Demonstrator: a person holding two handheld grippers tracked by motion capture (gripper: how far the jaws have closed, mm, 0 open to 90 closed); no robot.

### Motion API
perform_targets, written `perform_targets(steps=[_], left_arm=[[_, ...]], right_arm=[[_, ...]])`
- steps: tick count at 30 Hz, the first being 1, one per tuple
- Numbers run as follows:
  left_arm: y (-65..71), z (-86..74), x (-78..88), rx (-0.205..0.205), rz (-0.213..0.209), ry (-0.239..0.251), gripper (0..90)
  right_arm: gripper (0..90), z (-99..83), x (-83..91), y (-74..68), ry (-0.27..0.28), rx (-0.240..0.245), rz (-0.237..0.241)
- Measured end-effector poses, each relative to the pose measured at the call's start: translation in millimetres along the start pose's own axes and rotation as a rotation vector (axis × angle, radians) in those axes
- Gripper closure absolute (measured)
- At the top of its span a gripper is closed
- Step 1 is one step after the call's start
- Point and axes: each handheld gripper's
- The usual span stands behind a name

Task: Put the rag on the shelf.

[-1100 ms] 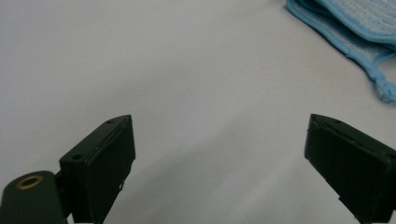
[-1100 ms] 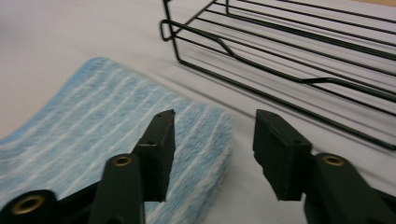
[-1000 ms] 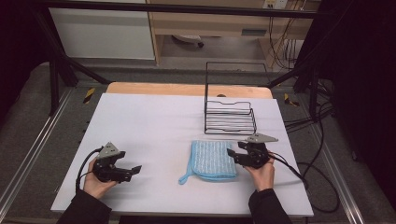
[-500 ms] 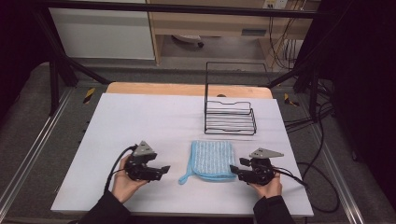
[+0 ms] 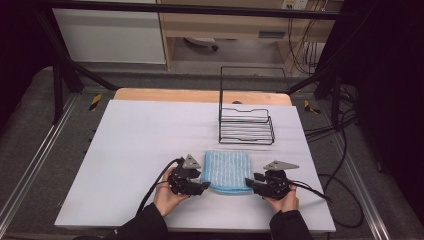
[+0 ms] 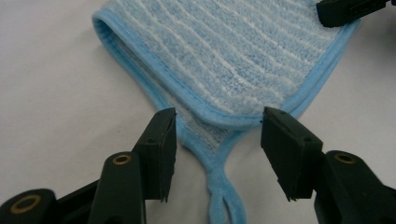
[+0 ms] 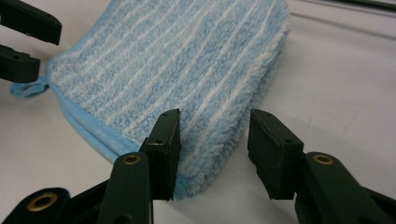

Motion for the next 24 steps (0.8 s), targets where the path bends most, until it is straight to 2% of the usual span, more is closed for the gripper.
perform_targets(steps=[3, 6, 11, 14, 17, 21, 24], left_arm=[[1.2, -2.0, -8.7, 0.010, -0.010, -0.018, 45.2], [1.4, -4.3, -12.9, 0.028, 0.005, -0.032, 42.4], [2.2, -6.1, -12.8, 0.050, 0.004, -0.020, 44.2], [3.8, -5.7, -11.7, 0.059, -0.007, -0.031, 52.1], [4.3, -5.5, -10.9, 0.078, -0.027, -0.045, 65.5], [3.0, -6.6, -9.2, 0.080, -0.018, -0.061, 82.6], [2.6, -7.8, -8.7, 0.094, -0.030, -0.056, 85.3]], right_arm=[[56.4, -1.1, -3.1, -0.5, -0.015, 0.000, 0.000], [58.4, -1.2, -4.4, -0.6, -0.025, -0.013, 0.004], [63.8, -1.5, -7.6, -1.0, -0.042, -0.046, 0.018], [67.3, -1.0, -9.3, -1.2, -0.045, -0.064, 0.029], [73.1, 0.0, -10.5, -0.5, -0.051, -0.073, 0.042], [80.7, 2.5, -12.2, 1.8, -0.059, -0.076, 0.066], [82.9, 4.9, -12.2, 3.5, -0.063, -0.072, 0.074]])
Point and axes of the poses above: each handheld gripper's, and its own axes: x roughly backward along the jaws, z roughly out of its top, y roughly to its right, and after that the axes turned 5 degrees about z, right-handed
